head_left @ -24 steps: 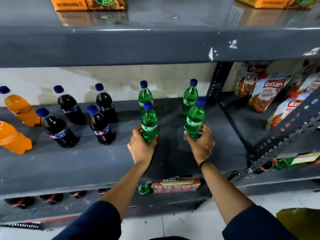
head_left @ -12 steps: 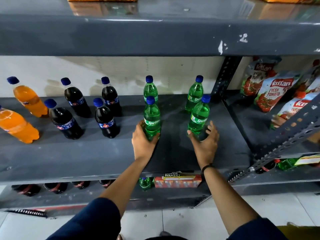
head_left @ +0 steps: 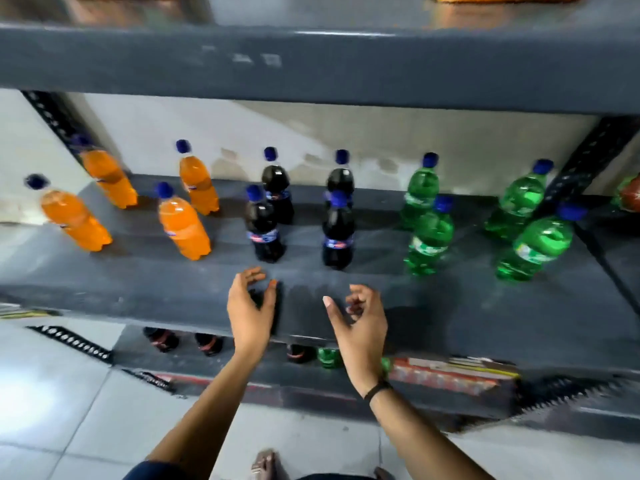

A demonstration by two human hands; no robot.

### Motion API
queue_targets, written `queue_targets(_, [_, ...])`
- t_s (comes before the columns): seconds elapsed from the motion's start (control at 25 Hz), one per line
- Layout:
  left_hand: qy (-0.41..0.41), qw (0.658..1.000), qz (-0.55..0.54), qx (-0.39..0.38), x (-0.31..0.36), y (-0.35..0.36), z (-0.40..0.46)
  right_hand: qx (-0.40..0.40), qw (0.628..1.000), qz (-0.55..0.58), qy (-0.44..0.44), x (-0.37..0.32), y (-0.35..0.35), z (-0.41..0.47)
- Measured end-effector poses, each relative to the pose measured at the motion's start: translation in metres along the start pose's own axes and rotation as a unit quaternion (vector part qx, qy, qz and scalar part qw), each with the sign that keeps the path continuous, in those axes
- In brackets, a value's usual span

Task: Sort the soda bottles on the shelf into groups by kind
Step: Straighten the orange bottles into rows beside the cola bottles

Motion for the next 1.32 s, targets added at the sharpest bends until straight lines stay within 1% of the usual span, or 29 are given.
queue_targets(0.2, [-0.043, 0.991, 0.009, 0.123, -0.064, -0.14, 0.077, -0.131, 0.99, 0.048, 0.014, -0.05, 0.16, -0.032])
queue_targets(0.32, [-0.083, 0.98, 0.046, 0.177, -0.1, -0.204, 0.132, -0.176, 0.981, 0.07, 0.047, -0.071, 0.233, -0.03])
queue_targets(0.4, [-0.099, 0.975, 0.076, 0.184, -0.112, -0.229, 0.165, -0.179, 0.98, 0.065, 0.052, -0.079, 0.264, -0.021])
queue_targets(0.48, [-0.104, 0.977, 0.094, 0.162, -0.118, -0.242, 0.192, -0.167, 0.983, 0.057, 0.055, -0.081, 0.285, -0.01])
queue_targets(0.6, [-0.105, 0.979, 0.095, 0.147, -0.118, -0.242, 0.215, -0.145, 0.987, 0.024, 0.062, -0.083, 0.298, 0.001])
queue_targets(0.76, [-0.105, 0.97, 0.154, 0.158, -0.124, -0.237, 0.224, -0.094, 0.993, -0.008, 0.065, -0.085, 0.304, 0.005])
queue_targets(0.92, [-0.103, 0.964, 0.176, 0.17, -0.132, -0.238, 0.228, -0.068, 0.995, -0.03, 0.066, -0.085, 0.305, 0.001])
queue_targets(1.0, [-0.104, 0.962, 0.181, 0.173, -0.131, -0.237, 0.227, -0.075, 0.995, -0.048, 0.042, -0.087, 0.306, -0.001])
queue_targets(1.12, [-0.109, 0.961, 0.182, 0.177, -0.131, -0.236, 0.228, -0.113, 0.991, -0.074, 0.01, -0.088, 0.312, -0.005])
queue_targets(1.32, [-0.11, 0.961, 0.181, 0.179, -0.126, -0.237, 0.226, -0.138, 0.984, -0.108, -0.004, -0.089, 0.318, -0.004])
Point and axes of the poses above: each hand's wrist, its own z-axis towards the middle knuckle, its own y-axis out of the palm, x = y × z, the point moved 6 cm from there along z, towards the middle knuckle, and after that the axes turned 3 degrees about -y, right-handed, at the moved point
